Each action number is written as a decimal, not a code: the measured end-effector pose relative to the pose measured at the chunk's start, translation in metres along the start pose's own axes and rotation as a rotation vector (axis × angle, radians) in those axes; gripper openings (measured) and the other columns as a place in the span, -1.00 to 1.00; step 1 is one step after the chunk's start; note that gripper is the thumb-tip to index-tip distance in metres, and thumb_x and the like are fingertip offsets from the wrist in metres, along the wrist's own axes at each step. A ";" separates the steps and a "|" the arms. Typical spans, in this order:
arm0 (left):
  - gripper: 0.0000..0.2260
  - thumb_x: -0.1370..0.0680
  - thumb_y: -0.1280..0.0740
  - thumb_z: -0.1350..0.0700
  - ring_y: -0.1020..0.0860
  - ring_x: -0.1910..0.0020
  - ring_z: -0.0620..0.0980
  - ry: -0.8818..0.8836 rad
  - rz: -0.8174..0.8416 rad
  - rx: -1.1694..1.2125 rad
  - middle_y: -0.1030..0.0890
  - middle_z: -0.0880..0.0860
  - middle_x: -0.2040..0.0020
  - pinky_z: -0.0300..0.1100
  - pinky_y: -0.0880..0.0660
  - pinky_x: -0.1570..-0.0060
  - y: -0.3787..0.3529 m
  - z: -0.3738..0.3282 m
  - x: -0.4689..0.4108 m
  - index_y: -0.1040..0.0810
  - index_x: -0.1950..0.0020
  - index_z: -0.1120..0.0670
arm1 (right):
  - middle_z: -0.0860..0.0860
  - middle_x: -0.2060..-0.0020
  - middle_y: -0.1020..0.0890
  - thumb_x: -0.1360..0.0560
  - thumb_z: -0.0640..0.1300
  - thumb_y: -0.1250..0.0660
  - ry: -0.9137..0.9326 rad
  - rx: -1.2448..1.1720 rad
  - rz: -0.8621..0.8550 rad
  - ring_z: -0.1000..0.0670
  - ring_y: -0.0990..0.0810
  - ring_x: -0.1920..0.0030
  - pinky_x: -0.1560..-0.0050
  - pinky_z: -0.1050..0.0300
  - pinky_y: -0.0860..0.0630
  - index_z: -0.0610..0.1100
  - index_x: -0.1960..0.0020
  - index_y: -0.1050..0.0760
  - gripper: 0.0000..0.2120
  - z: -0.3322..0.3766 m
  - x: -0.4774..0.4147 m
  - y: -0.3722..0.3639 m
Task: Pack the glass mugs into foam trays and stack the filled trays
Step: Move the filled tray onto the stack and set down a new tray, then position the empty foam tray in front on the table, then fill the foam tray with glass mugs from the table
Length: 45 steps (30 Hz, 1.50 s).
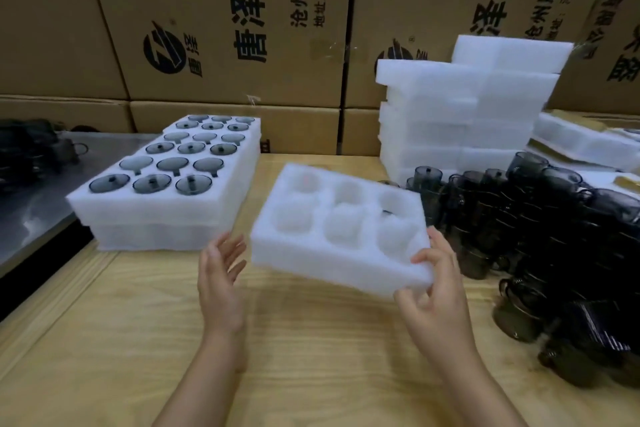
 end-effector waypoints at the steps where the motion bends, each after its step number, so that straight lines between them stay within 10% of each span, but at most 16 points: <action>1: -0.70 -0.68 0.05 0.03 -0.54 -0.05 -0.07 0.039 0.037 0.023 -0.55 0.09 -0.12 -0.18 -0.43 -0.09 0.003 0.000 -0.002 -0.40 -0.24 0.09 | 0.11 -0.40 -0.29 -0.31 -0.44 -0.29 -0.020 0.022 0.024 0.26 -0.28 -0.34 -0.31 0.22 -0.29 0.07 0.05 -0.33 -0.55 -0.007 0.006 0.002; 5: -0.72 -0.65 -0.05 -0.01 -0.54 -0.08 -0.17 0.255 0.274 0.016 -0.53 -0.02 -0.20 -0.33 -0.43 -0.02 0.003 0.015 0.002 -0.37 -0.32 0.00 | 0.08 -0.41 -0.34 -0.33 -0.36 -0.28 -0.129 0.158 0.141 0.07 -0.42 -0.20 0.07 0.36 -0.26 0.08 0.09 -0.30 -0.62 -0.028 0.023 0.004; 10: -0.48 -0.30 -0.40 -0.04 -0.42 -0.22 -0.40 0.020 0.592 -0.366 -0.49 -0.23 -0.24 -0.51 -0.30 -0.13 0.002 0.019 0.012 -0.48 -0.26 -0.06 | 0.02 -0.16 -0.45 -0.36 -0.36 -0.26 -0.139 0.225 0.199 0.15 -0.34 0.19 0.21 0.53 -0.27 0.03 0.04 -0.27 -0.65 -0.034 0.027 -0.001; 14: -0.49 -0.27 -0.29 -0.20 -0.44 -0.17 -0.32 -0.072 0.563 -0.444 -0.53 -0.07 -0.21 -0.53 -0.31 -0.02 0.000 0.015 0.013 -0.55 -0.16 -0.04 | 0.06 -0.16 -0.46 -0.37 -0.37 -0.23 -0.186 0.179 0.186 0.14 -0.42 0.22 0.24 0.47 -0.29 0.01 0.05 -0.28 -0.66 -0.035 0.023 0.001; 18: -0.66 -0.35 -0.34 0.00 -0.46 -0.09 -0.36 -0.078 0.542 -0.473 -0.52 0.00 -0.20 -0.50 -0.36 0.08 -0.002 0.016 0.011 -0.58 -0.10 -0.01 | 0.04 -0.35 -0.37 -0.30 -0.32 -0.24 -0.067 0.076 0.054 0.10 -0.39 -0.26 -0.17 0.39 -0.27 0.01 0.08 -0.45 -0.71 -0.020 0.007 0.014; 22: -0.68 -0.35 -0.32 0.04 -0.43 -0.13 -0.43 -0.083 0.540 -0.468 -0.50 -0.04 -0.23 -0.52 -0.36 0.08 -0.002 0.017 0.012 -0.58 -0.10 0.01 | -0.05 -0.34 -0.38 -0.42 -0.32 -0.26 -0.035 0.279 -0.332 -0.10 -0.51 0.04 0.00 0.09 -0.41 -0.17 -0.13 -0.49 -0.71 -0.017 -0.046 0.052; 27: -0.66 -0.35 -0.32 0.06 -0.44 -0.20 -0.33 -0.072 0.532 -0.453 -0.51 -0.02 -0.23 -0.48 -0.38 0.06 -0.002 0.016 0.013 -0.58 -0.12 0.02 | -0.12 -0.44 -0.18 -0.55 -0.04 -0.19 -0.430 0.732 -0.022 -0.27 -0.44 -0.19 -0.05 -0.11 -0.42 -0.18 -0.47 -0.14 -0.45 -0.044 -0.090 0.071; 45: -0.65 -0.38 -0.30 0.03 -0.31 -0.26 -0.46 -0.080 0.553 -0.510 -0.47 -0.04 -0.32 -0.48 -0.34 0.00 -0.001 0.018 0.013 -0.60 -0.15 -0.08 | -0.11 0.09 -0.51 -0.46 -0.14 -0.40 -0.031 0.651 -0.181 -0.08 -0.47 0.17 0.14 0.08 -0.38 -0.20 0.04 -0.55 -0.85 -0.028 -0.063 0.065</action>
Point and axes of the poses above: each hand's wrist, its own x-axis away from the middle knuckle, its own y-axis out of the back of the hand, z = x × y, the point moved 2 cm from there along -x, towards the middle knuckle
